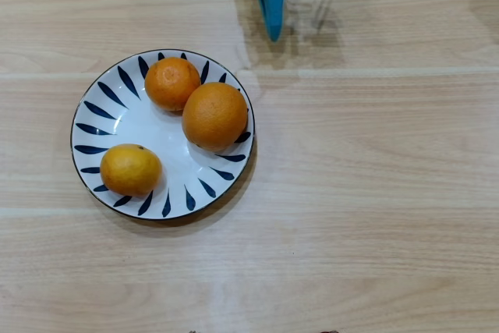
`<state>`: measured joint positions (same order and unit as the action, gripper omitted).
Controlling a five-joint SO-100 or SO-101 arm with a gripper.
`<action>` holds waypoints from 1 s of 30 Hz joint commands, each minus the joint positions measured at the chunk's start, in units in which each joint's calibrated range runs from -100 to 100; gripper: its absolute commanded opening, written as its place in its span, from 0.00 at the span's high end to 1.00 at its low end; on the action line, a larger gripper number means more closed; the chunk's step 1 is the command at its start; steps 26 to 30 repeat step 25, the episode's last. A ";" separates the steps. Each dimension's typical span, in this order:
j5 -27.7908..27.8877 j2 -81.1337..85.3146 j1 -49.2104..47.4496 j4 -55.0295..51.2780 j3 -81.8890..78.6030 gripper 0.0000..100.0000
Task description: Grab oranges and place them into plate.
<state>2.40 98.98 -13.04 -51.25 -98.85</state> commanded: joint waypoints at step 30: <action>0.58 0.42 -0.50 0.50 -0.88 0.98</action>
